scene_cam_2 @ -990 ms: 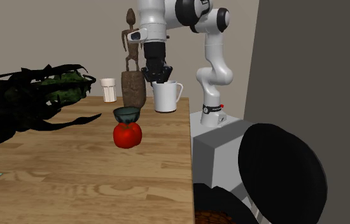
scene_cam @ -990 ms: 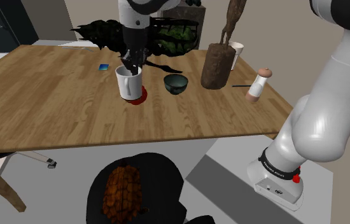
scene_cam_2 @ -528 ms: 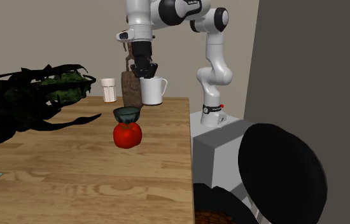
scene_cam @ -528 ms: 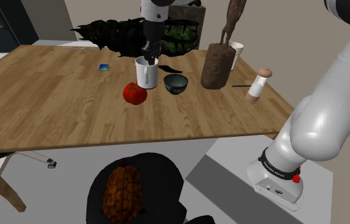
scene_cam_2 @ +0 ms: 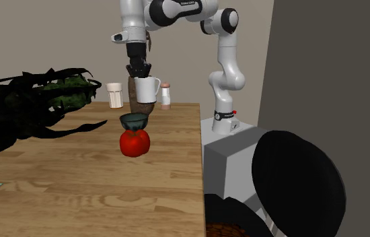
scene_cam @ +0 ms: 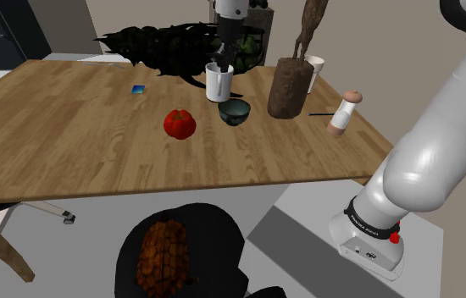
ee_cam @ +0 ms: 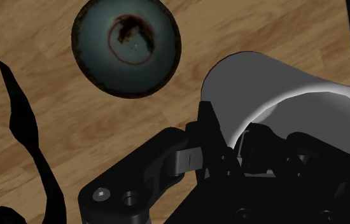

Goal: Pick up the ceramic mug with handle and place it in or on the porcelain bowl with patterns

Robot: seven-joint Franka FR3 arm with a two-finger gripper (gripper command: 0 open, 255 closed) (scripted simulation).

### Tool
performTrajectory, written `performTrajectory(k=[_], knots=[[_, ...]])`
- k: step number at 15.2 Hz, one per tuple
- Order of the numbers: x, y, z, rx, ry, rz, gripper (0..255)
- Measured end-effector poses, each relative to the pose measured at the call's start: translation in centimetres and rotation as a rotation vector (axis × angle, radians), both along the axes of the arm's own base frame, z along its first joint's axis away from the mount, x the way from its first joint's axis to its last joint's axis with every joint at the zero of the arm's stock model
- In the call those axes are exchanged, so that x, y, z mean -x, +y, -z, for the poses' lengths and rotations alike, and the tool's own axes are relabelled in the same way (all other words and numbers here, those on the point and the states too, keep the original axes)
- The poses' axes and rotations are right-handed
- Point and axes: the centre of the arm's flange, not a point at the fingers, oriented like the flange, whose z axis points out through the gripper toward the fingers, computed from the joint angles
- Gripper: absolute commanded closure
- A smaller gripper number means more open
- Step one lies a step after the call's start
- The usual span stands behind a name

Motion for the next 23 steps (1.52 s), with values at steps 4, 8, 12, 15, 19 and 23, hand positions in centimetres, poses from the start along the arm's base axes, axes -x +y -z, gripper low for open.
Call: performTrajectory(k=[4, 8, 12, 15, 19, 23], knots=[[-0.4, -5.3, -0.3, 0.000, 0.001, 0.000, 255], [-0.5, -9.8, -0.4, 0.000, 0.000, 0.000, 255], [-0.8, -10.6, 1.4, 0.000, 0.001, -0.001, 255], [-0.7, -10.6, 2.9, 0.000, 0.001, -0.001, 255], [-0.7, -10.5, 5.0, 0.000, 0.001, -0.002, 255], [-0.7, -10.5, 7.3, 0.000, 0.001, -0.002, 255]])
